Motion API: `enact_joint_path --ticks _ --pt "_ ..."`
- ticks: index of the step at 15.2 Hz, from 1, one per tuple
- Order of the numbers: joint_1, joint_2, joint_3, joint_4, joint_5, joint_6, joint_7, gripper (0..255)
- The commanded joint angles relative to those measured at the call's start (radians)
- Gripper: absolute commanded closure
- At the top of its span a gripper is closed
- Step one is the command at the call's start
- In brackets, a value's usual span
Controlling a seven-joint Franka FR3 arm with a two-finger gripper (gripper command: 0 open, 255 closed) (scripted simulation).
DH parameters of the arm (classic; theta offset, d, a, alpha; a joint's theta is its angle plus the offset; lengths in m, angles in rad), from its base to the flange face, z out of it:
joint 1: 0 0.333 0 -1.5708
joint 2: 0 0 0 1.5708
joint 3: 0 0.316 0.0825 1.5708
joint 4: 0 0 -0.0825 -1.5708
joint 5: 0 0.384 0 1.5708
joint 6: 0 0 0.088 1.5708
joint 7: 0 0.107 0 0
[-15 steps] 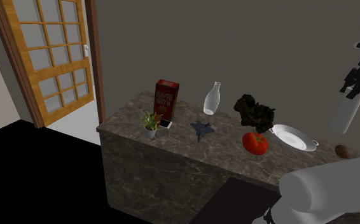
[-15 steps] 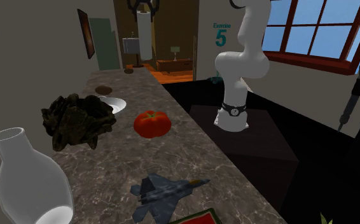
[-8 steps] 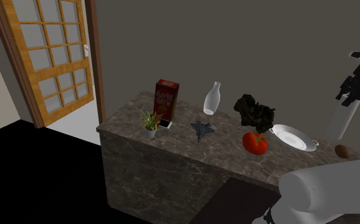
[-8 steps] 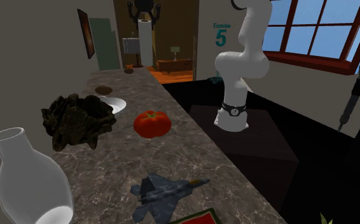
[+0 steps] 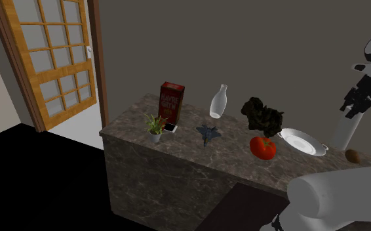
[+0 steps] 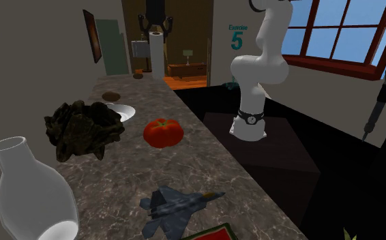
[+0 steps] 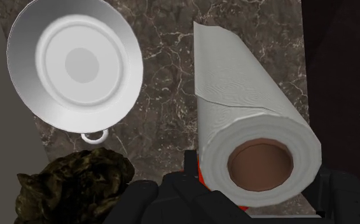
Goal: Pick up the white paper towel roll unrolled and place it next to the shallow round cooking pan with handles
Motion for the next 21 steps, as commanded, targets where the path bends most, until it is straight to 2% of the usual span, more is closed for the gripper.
enact_joint_path --ticks 1,21 --pt "-0.003 -0.005 -0.004 -0.03 -0.005 0.027 0.003 255" --pt "-0.02 -0.005 -0.07 -0.29 -0.048 0.29 0.012 255"
